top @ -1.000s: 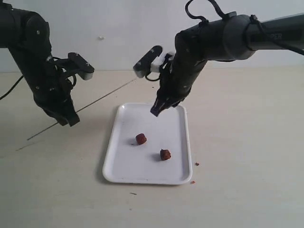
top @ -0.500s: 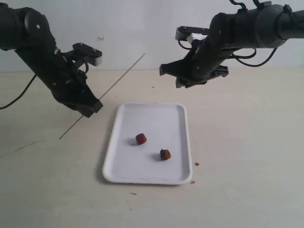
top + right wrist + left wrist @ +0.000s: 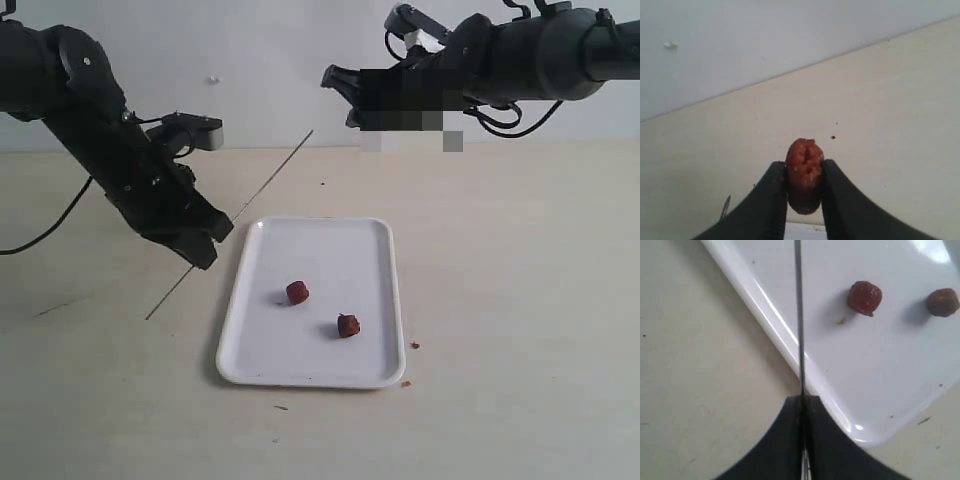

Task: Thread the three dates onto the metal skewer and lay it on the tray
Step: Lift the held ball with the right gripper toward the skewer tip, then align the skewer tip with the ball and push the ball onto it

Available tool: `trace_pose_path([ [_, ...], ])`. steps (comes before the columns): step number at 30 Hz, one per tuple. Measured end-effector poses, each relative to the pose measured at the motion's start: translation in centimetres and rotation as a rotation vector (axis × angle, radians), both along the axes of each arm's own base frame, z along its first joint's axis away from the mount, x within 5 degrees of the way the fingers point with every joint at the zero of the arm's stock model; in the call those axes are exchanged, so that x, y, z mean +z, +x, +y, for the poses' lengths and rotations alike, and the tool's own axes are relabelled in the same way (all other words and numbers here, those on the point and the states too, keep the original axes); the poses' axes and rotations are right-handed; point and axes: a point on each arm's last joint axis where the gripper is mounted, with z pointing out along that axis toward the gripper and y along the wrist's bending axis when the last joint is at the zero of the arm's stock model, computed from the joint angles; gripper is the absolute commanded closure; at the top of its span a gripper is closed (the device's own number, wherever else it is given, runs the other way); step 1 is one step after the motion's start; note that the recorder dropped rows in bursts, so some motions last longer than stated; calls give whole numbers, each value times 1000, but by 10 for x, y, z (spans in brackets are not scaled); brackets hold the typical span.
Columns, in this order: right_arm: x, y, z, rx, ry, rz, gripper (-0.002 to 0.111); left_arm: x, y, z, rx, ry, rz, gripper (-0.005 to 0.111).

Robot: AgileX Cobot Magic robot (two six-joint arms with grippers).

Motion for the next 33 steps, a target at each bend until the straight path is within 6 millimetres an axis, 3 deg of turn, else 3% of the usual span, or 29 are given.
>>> trace_pose_path([
  [15,0,6,-55,-77,181,85,84,3,5,-6,-85,-68,-99,107],
  [21,12,3,-61,84,396,54,84,-5,10,-14,-123,-136,-128,107],
  [25,14,3,-62,106,407,39,84,-19,12,-21,-120,-210,-98,107],
  [33,15,4,-61,100,425,32,84,-18,11,-27,-143,-239,-110,107],
])
